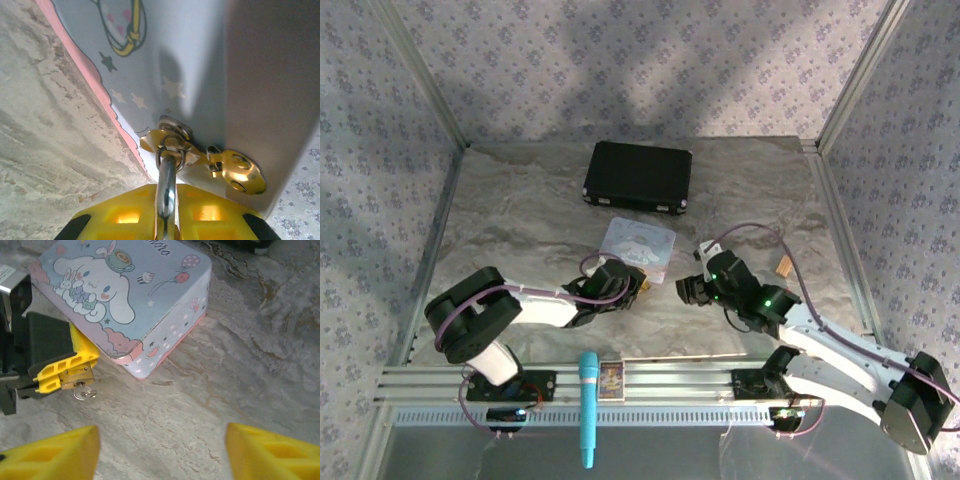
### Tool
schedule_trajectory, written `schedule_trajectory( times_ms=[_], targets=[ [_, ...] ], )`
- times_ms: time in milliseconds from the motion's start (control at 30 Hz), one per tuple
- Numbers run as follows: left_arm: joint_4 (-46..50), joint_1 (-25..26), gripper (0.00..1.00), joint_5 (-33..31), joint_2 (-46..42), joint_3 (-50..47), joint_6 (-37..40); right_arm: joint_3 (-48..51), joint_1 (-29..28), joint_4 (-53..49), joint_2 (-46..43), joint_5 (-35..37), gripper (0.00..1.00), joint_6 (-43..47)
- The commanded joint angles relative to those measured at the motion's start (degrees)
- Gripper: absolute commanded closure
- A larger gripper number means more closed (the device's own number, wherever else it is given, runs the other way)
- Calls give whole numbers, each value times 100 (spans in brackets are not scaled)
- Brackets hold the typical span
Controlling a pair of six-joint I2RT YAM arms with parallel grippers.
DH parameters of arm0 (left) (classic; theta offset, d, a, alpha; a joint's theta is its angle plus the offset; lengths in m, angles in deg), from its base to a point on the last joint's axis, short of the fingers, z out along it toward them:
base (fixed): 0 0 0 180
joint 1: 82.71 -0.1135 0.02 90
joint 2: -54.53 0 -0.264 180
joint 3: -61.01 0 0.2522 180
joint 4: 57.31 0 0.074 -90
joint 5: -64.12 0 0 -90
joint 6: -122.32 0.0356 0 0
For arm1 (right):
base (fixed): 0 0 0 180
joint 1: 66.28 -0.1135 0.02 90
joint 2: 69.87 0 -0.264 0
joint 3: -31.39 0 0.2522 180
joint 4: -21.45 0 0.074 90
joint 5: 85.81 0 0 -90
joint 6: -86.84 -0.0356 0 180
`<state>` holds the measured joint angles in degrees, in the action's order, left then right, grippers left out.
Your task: Unlock the padlock with the key
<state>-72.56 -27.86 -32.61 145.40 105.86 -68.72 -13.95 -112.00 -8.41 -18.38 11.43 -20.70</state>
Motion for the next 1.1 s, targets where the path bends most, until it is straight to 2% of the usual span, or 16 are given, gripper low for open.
schedule_trajectory(
  times_ms=[0,133,333,433,567,733,933,1000,1067],
  targets=[
    [150,8,100,241,-122,161,86,32,-310,218,94,195,38,943],
    [174,8,100,235,-181,125,88,-107,-847,466,594,395,43,1499],
    [422,8,100,176,-412,188,286,-216,-1291,1053,1430,371,50,2251],
    [362,8,100,171,-457,143,268,-167,-1321,1589,1675,156,59,2355],
    [372,14,100,175,-502,152,321,-237,-1295,1885,2025,120,62,2504],
    [277,8,100,173,-544,62,274,-363,-1268,1768,2250,-94,63,2607],
    [199,8,100,219,-575,19,242,-220,-1196,1903,2343,-176,58,2603],
    [184,4,100,241,-583,21,251,-225,-1195,1964,2393,-155,59,2599],
    [190,8,100,246,-588,20,272,-218,-1203,2054,2450,-50,66,2579]
  ],
)
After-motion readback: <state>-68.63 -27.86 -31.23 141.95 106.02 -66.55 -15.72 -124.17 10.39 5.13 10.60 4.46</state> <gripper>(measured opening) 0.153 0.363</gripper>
